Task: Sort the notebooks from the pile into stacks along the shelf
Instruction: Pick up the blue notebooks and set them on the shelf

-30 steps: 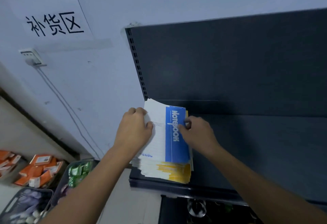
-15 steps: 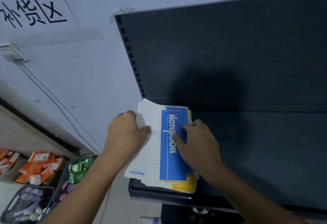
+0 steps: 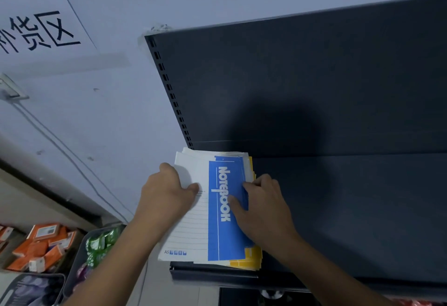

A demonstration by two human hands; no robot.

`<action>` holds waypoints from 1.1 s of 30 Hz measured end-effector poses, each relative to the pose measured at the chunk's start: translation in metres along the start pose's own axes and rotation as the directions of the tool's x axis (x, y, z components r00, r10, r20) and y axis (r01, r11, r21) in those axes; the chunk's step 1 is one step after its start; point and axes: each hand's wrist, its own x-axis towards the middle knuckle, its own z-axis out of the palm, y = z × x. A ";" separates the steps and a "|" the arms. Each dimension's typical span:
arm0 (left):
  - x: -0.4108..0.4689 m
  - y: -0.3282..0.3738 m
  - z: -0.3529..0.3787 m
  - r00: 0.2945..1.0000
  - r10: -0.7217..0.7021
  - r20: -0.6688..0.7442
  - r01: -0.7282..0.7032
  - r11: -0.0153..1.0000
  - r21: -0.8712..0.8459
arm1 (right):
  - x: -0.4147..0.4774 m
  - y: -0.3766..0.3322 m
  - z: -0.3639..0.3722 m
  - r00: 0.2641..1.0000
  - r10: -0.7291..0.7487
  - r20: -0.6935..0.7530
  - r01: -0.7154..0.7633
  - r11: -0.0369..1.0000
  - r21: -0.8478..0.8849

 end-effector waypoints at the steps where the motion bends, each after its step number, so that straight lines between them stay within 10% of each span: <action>1: 0.001 -0.001 0.000 1.000 -0.010 0.002 0.010 1.000 0.003 | 0.000 0.000 0.000 1.000 0.009 0.005 -0.009 1.000 0.029; 14: -0.006 -0.007 -0.011 0.999 0.011 0.053 0.014 0.891 -0.455 | 0.003 -0.006 -0.001 0.988 0.111 0.104 -0.138 0.941 0.311; 19: -0.009 0.006 -0.007 0.990 0.035 0.138 0.064 0.757 -0.650 | -0.001 -0.015 -0.021 0.956 0.215 0.201 -0.294 0.645 0.705; 25: -0.021 0.046 0.015 0.959 0.281 0.024 -0.253 0.897 -0.362 | -0.019 0.008 -0.059 0.940 0.311 0.144 -0.308 0.585 0.750; 33: -0.047 0.125 0.055 0.837 0.547 0.002 -0.533 0.816 -0.224 | -0.056 0.071 -0.126 0.887 0.453 -0.092 -0.279 0.683 0.675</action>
